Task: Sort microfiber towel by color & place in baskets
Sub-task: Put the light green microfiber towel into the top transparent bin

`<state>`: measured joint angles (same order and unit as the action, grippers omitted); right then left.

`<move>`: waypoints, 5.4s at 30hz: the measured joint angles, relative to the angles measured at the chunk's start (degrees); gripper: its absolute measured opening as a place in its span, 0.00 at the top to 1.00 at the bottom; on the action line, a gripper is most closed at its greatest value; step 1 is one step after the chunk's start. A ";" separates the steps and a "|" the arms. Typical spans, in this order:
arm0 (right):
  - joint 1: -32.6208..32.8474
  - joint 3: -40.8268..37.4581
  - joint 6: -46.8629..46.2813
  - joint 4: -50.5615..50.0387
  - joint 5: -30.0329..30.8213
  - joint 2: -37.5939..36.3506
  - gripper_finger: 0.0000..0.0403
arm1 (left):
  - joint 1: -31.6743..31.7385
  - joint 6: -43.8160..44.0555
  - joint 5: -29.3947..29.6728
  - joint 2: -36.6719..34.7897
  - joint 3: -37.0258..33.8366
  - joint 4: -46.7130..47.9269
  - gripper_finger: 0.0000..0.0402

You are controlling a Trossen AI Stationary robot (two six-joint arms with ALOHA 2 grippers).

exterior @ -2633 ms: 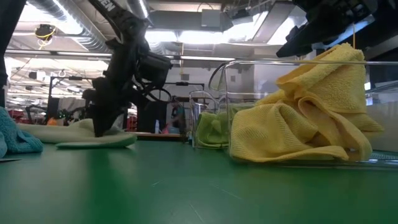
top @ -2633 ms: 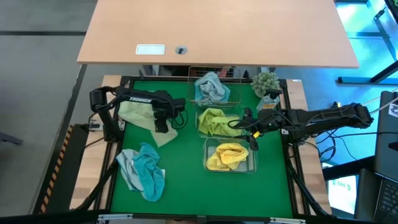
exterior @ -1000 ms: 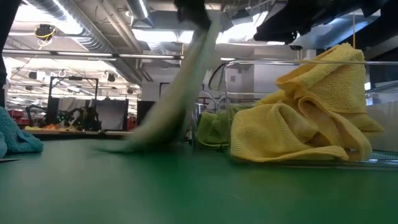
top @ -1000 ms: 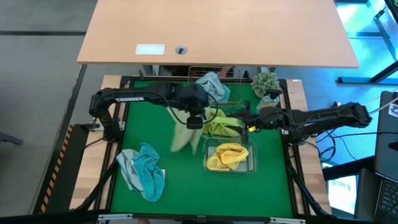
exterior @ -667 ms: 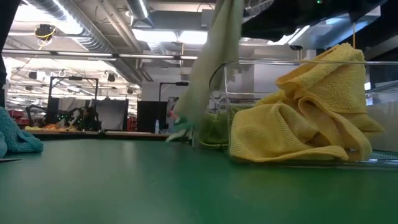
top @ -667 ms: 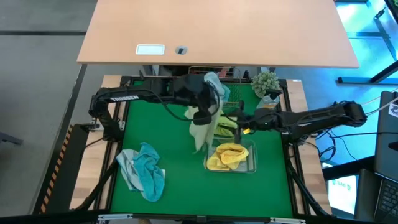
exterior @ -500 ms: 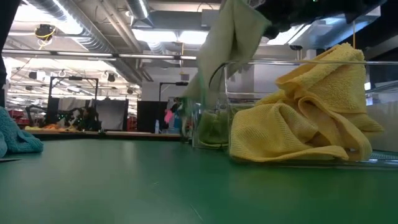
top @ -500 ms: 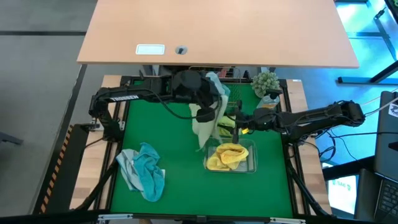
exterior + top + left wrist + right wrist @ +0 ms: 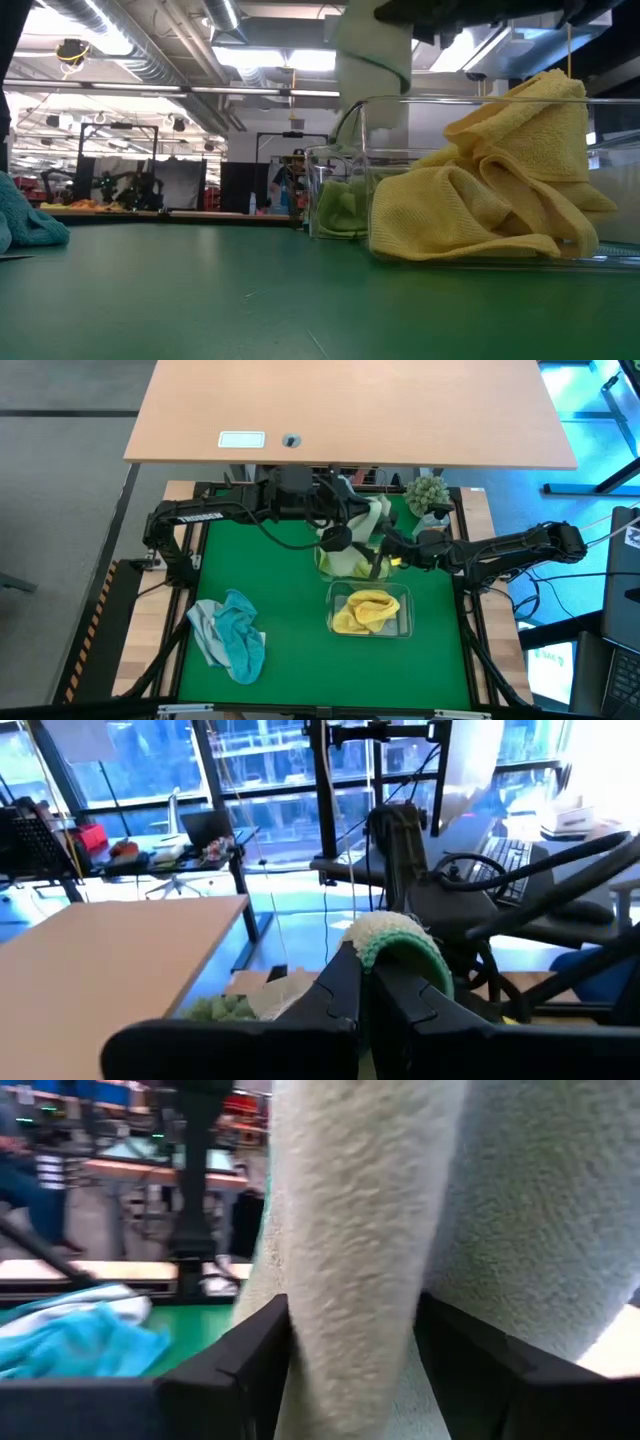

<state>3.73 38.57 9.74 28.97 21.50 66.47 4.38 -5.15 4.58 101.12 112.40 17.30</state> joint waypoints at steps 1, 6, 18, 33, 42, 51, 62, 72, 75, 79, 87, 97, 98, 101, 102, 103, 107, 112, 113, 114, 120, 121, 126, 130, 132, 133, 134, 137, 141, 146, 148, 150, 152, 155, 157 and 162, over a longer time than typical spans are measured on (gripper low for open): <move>0.00 0.00 0.00 -0.02 1.47 -0.16 0.48 | 0.00 -0.02 0.00 0.00 0.00 0.02 1.00; 0.00 0.00 0.01 -0.20 8.47 -0.80 0.48 | 0.36 -0.02 0.38 0.00 0.00 0.10 1.00; 0.00 0.01 5.10 -2.54 13.04 -3.49 0.85 | -0.49 0.52 0.20 0.00 0.00 5.45 1.00; 0.02 0.00 -2.75 -26.86 7.07 -11.45 0.98 | -3.74 6.54 7.86 0.07 -5.37 21.33 1.00; 0.02 0.00 -5.05 -39.77 0.37 -11.09 0.97 | -3.74 14.75 8.28 0.07 -19.13 19.90 1.00; 0.02 0.00 -5.01 -43.05 -0.61 -10.68 0.90 | -1.69 15.62 14.37 0.07 -33.18 9.02 1.00; 0.00 0.00 -5.01 -42.89 -0.56 -10.72 0.80 | 3.16 15.54 14.38 0.07 -41.81 -2.65 1.00; 0.00 0.00 -4.99 -42.88 -0.57 -10.72 0.78 | 7.23 15.59 10.03 0.04 -41.86 -14.62 1.00; 0.00 0.00 -4.98 -42.87 -0.55 -10.72 0.78 | 6.61 15.57 5.75 0.04 -41.86 -11.54 1.00; 0.00 0.00 -4.98 -42.88 -0.55 -10.72 0.78 | 5.10 15.54 4.15 0.04 -41.86 -5.39 1.00; 0.00 0.00 -5.51 -42.86 -0.61 -10.72 0.78 | 3.69 13.60 4.26 0.04 -41.86 0.83 1.00; 0.00 0.00 -6.58 -42.72 -1.62 -10.72 0.57 | 3.78 13.55 5.40 0.04 -41.86 3.68 0.93; 0.00 0.00 -6.91 -42.64 -1.62 -10.72 0.53 | 3.88 13.55 5.42 0.04 -41.86 3.59 0.91; 0.00 0.44 -7.10 -42.83 -1.62 -10.72 0.45 | 4.26 13.57 5.61 0.04 -41.86 3.53 0.82; 0.00 0.93 -7.09 -42.97 -1.60 -10.71 0.43 | 4.35 13.60 5.62 0.04 -41.84 3.54 0.80; 0.00 1.50 -6.98 -42.94 -1.60 -10.72 0.41 | 4.37 13.60 5.60 0.04 -41.63 3.85 0.77; -0.08 4.39 -6.49 -42.84 0.57 -10.72 0.37 | 4.37 13.57 5.60 0.04 -39.50 4.07 0.71; -4.55 5.79 -6.45 -44.10 2.93 -10.76 0.37 | 4.34 11.56 4.58 0.04 -35.37 4.72 0.69; -5.86 5.79 -6.48 -45.26 2.75 -10.74 0.37 | 4.28 10.54 4.36 0.04 -34.52 4.94 0.69; -7.20 5.79 -6.66 -46.63 2.12 -10.74 0.37 | 4.26 9.69 4.22 0.04 -33.60 5.44 0.69; -15.01 5.79 -9.77 -54.32 -0.17 -9.17 0.37 | 4.17 9.03 4.12 -0.04 -29.88 8.04 0.69; -16.03 5.79 -9.77 -54.20 -0.38 -8.66 0.37 | 4.17 9.03 4.11 -0.04 -29.74 8.12 0.69; -20.01 5.79 -9.29 -53.09 -3.24 -4.58 0.37 | 4.17 9.03 4.27 -0.04 -29.68 10.34 0.69; -21.58 5.78 -6.73 -52.13 -5.91 -1.24 0.37 | 4.17 9.08 5.25 -0.04 -29.68 14.72 0.69; -21.59 5.77 -6.22 -51.12 -6.07 0.12 0.37 | 4.17 9.24 5.33 -0.04 -29.68 15.84 0.69; -21.53 5.77 -5.98 -50.73 -6.15 0.60 0.37 | 4.17 9.33 5.33 -0.04 -29.68 16.32 0.69; -21.53 5.77 -5.38 -50.51 -6.15 1.16 0.37 | 4.15 9.33 5.33 -0.04 -29.68 16.73 0.69; -21.44 5.77 -3.70 -49.37 -6.09 3.07 0.37 | 4.15 9.38 5.33 -0.04 -29.68 16.74 0.69; -21.47 5.77 -3.02 -48.37 -4.01 5.12 0.42 | 4.11 9.44 5.33 -0.04 -29.68 16.63 0.69; -21.42 5.77 -2.85 -48.17 -3.90 5.61 0.56 | 3.65 9.44 5.38 -0.04 -29.68 16.61 0.69; -21.40 5.76 -1.85 -48.04 -3.72 5.47 0.63 | 3.49 9.44 5.35 -0.04 -29.68 16.61 0.69; -21.40 5.75 -1.29 -47.35 -3.50 5.25 0.71 | 3.39 9.44 5.35 -0.04 -29.68 16.59 0.69; -21.38 5.75 -0.54 -46.04 -3.46 5.23 0.77 | 3.38 9.44 5.36 -0.04 -29.68 16.57 0.69; -21.40 5.73 -0.25 -45.21 -3.09 5.10 0.86 | 3.32 9.44 5.38 -0.04 -29.68 16.57 0.69; -21.40 5.73 -0.23 -45.19 -3.07 5.06 0.91 | 3.30 9.46 5.38 -0.04 -29.68 16.57 0.69; -21.38 5.73 -0.04 -45.26 -3.10 4.19 0.99 | 3.30 9.46 5.38 -0.02 -29.68 16.57 0.69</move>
<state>-17.65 44.29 9.70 -16.29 18.40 70.66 7.68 4.32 9.96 101.10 82.72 33.87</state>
